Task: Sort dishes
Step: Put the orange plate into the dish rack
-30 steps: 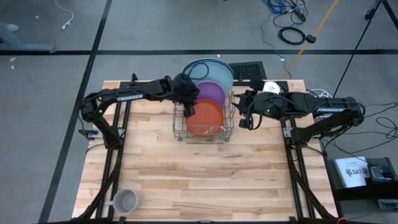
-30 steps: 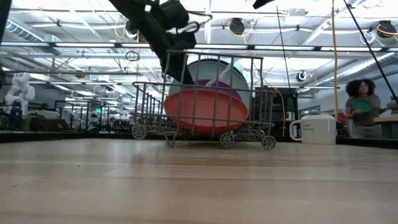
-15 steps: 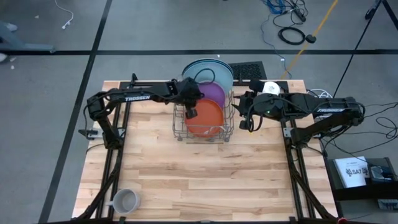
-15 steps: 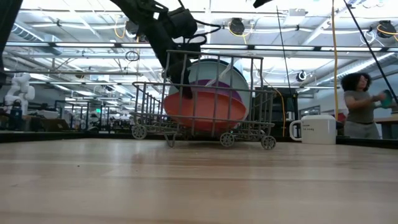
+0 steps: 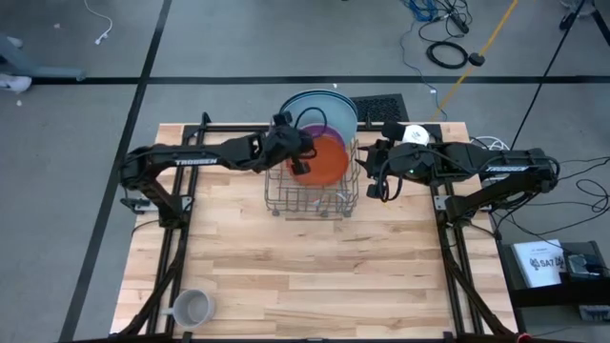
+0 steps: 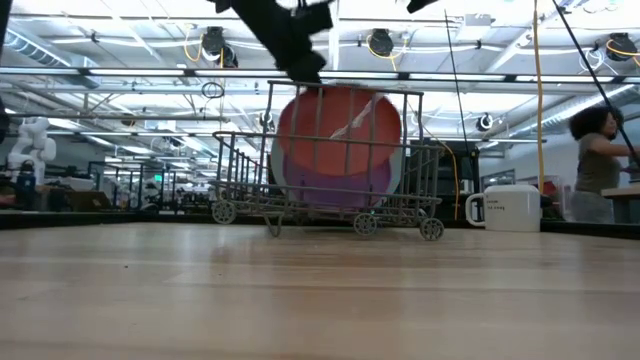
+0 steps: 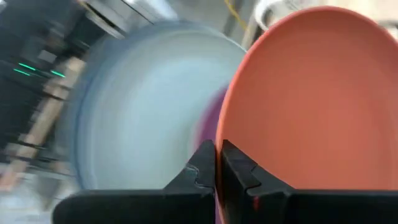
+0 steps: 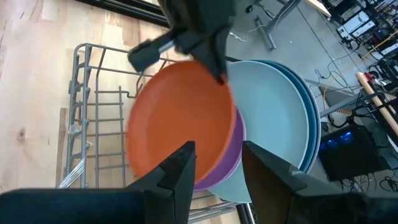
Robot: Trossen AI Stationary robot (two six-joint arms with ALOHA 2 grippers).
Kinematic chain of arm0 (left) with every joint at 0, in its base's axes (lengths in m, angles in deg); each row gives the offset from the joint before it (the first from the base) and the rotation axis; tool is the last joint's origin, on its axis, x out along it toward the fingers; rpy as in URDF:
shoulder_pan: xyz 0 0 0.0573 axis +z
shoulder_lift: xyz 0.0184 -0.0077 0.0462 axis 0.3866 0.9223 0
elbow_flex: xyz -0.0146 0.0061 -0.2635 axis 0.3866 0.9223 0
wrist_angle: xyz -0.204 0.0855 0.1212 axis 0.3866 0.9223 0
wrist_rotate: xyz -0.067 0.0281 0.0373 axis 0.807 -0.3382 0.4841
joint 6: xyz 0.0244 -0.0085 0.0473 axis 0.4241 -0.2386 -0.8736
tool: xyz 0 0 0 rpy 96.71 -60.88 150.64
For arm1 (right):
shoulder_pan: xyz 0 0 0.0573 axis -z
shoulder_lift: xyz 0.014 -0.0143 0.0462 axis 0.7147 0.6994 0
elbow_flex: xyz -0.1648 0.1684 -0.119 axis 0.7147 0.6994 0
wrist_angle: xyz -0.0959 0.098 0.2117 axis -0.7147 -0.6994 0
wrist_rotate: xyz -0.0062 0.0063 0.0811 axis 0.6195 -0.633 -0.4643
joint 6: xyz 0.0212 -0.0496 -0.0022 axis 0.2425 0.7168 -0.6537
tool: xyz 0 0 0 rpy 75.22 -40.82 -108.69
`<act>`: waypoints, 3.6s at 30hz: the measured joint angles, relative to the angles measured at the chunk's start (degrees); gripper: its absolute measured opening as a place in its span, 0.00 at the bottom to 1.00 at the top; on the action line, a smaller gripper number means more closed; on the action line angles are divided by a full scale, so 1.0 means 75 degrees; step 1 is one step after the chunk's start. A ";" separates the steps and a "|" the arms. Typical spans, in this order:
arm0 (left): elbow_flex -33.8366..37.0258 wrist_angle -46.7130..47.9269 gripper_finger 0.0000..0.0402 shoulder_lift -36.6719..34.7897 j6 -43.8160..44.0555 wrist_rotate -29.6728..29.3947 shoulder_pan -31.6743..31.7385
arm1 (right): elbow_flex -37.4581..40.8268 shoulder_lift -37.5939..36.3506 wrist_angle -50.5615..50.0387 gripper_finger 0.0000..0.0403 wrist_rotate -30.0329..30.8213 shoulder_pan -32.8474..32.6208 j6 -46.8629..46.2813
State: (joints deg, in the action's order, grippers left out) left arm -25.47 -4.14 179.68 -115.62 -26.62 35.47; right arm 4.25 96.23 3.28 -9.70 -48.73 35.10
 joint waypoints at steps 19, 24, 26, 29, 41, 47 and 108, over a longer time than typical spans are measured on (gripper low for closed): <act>0.1536 -0.3626 0.00 0.0279 -0.2121 -0.3647 -0.1268 | 0.0000 0.0000 0.0027 0.31 0.0008 0.0000 -0.0143; 0.1519 -0.3803 0.00 0.0709 -0.2095 -0.3760 -0.1395 | 0.0000 0.0000 0.0190 0.31 0.0006 0.0000 -0.0169; 0.1513 -0.3950 0.00 0.0892 -0.2098 -0.3886 -0.1438 | 0.0000 0.0000 0.0200 0.31 0.0006 0.0000 -0.0207; 0.1504 -0.4116 0.00 0.1080 -0.2107 -0.4035 -0.1466 | 0.0000 0.0000 0.0200 0.31 0.0006 0.0000 -0.0258; 0.1498 -0.4144 0.01 0.1503 -0.2102 -0.4029 -0.1782 | 0.0000 0.0000 0.0197 0.31 0.0003 0.0000 -0.0257; 0.1506 -0.4151 0.02 0.1545 -0.1765 -0.3952 -0.1871 | 0.0000 0.0000 0.0201 0.31 0.0004 0.0000 -0.0246; 0.1433 -0.4257 0.48 0.1574 -0.1938 -0.4864 -0.1970 | -0.0026 0.2385 0.0838 0.00 -0.2023 0.1722 0.0547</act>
State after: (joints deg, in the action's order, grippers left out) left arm -14.72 -36.06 191.49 -130.15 -63.11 20.70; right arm 4.05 114.11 9.56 -24.87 -35.82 39.21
